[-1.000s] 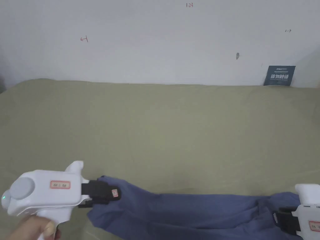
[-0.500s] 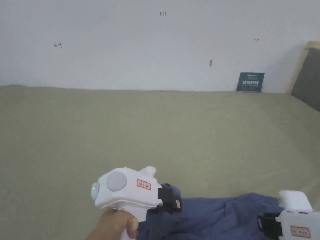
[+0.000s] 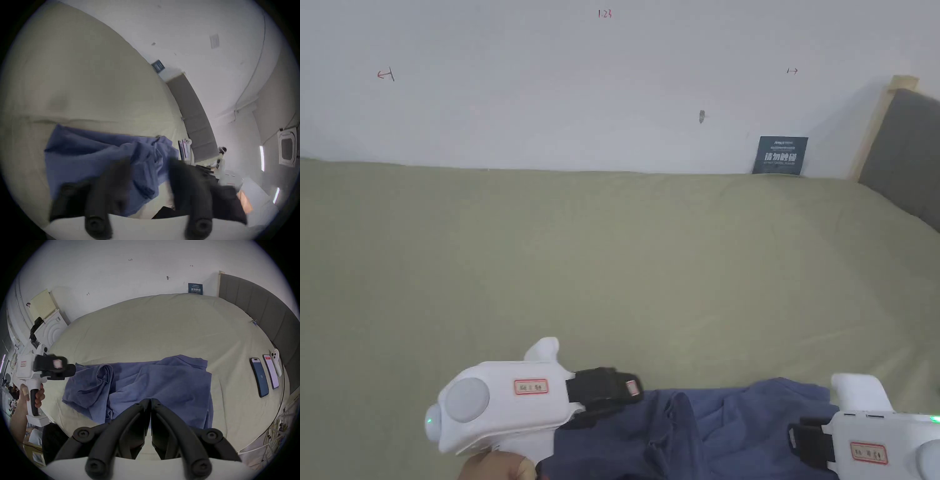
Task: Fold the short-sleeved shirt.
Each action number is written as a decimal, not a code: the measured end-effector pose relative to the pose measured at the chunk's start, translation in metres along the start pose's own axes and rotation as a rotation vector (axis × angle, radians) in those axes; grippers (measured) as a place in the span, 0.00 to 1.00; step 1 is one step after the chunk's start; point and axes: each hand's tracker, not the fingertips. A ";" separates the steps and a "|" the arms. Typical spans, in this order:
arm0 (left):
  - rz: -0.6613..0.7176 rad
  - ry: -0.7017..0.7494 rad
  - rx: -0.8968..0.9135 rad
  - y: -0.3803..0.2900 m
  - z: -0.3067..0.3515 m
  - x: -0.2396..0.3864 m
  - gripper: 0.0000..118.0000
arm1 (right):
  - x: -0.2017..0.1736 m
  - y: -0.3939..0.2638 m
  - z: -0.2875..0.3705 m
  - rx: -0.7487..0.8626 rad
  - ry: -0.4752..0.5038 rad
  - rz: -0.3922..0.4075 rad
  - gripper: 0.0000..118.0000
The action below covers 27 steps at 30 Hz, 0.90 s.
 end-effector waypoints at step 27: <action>-0.033 -0.072 -0.080 -0.018 0.007 -0.014 0.00 | -0.015 -0.001 0.009 0.022 0.030 0.039 0.06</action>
